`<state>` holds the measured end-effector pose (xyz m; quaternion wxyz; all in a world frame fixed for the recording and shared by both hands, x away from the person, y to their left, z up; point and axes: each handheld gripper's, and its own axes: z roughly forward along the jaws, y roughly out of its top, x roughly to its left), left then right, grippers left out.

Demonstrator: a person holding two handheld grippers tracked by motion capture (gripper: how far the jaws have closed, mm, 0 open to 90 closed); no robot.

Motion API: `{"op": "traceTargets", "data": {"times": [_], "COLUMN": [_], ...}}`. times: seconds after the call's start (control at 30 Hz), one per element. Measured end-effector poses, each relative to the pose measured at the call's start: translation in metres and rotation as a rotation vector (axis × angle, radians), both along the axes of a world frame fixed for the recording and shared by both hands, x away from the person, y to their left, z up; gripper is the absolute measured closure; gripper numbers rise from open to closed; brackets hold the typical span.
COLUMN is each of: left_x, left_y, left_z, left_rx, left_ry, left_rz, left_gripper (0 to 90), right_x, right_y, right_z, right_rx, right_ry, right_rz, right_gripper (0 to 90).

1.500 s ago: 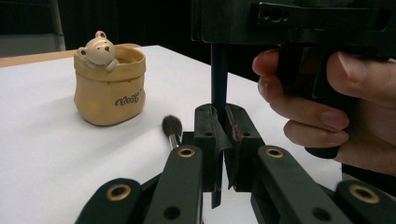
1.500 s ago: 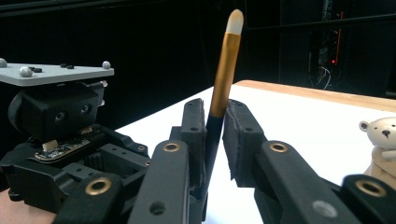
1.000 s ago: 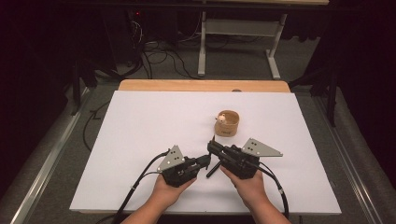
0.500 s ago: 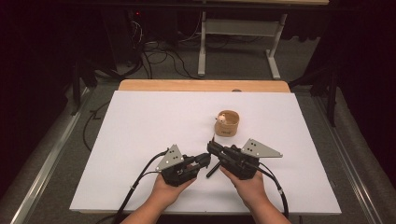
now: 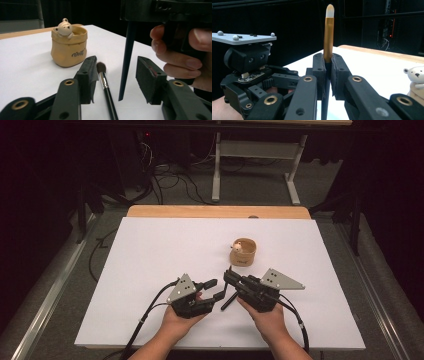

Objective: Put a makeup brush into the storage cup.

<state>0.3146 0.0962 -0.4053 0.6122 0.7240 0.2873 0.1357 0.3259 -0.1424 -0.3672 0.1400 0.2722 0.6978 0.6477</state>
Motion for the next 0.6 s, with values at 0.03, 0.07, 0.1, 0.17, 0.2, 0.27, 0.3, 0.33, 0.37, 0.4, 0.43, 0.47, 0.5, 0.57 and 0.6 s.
{"op": "traceTargets", "data": {"times": [0.03,0.07,0.1,0.17,0.2,0.27,0.3,0.33,0.37,0.4,0.43,0.47,0.5,0.57,0.6], "left_x": [0.0,0.0,0.001,0.001,0.001,0.002,0.002,0.002,0.002,0.003,0.003,0.003,0.003,0.004,0.005], "left_y": [0.0,0.0,0.0,0.001,0.001,0.001,0.001,0.001,0.002,0.002,0.003,0.003,0.004,0.005,0.006], "left_z": [0.0,0.0,0.0,-0.001,-0.001,-0.001,-0.001,-0.001,-0.001,-0.001,-0.001,-0.001,-0.001,-0.002,-0.002], "left_rx": [0.005,0.008,0.01,0.015,0.017,0.021,0.023,0.028,0.029,0.031,0.038,0.043,0.043,0.042,0.044], "left_ry": [-0.002,-0.002,-0.002,-0.003,-0.004,-0.005,-0.009,-0.011,-0.01,-0.011,-0.017,-0.02,-0.019,-0.013,-0.013], "left_rz": [0.004,0.005,0.006,0.008,0.011,0.012,0.017,0.02,0.022,0.025,0.035,0.04,0.045,0.048,0.05], "left_gripper": [48.7,47.7,47.2,45.8,45.1,43.3,42.5,41.7,40.6,39.9,39.1,38.2,37.4,35.6,34.5], "right_x": [0.0,-0.001,0.0,0.0,0.0,0.0,0.0,0.0,0.0,0.0,0.0,0.0,0.0,0.0,0.0], "right_y": [0.0,-0.001,-0.001,-0.003,-0.003,-0.005,-0.005,-0.006,-0.007,-0.007,-0.008,-0.009,-0.009,-0.011,-0.011], "right_z": [0.0,0.001,0.001,0.002,0.002,0.003,0.003,0.003,0.004,0.004,0.004,0.005,0.005,0.006,0.006], "right_rx": [0.001,-0.001,0.0,0.0,0.002,0.002,0.003,0.003,0.003,0.002,0.001,0.001,-0.003,-0.005,-0.004], "right_ry": [-0.001,-0.001,-0.005,-0.007,-0.006,-0.012,-0.012,-0.014,-0.021,-0.024,-0.026,-0.029,-0.031,-0.034,-0.037], "right_rz": [-0.003,-0.008,-0.009,-0.014,-0.017,-0.022,-0.023,-0.028,-0.029,-0.03,-0.032,-0.035,-0.039,-0.045,-0.047], "right_gripper": [85.4,85.4,85.4,85.4,85.4,85.4,85.4,85.4,85.4,85.4,85.4,85.4,85.4,85.4,85.4]}}
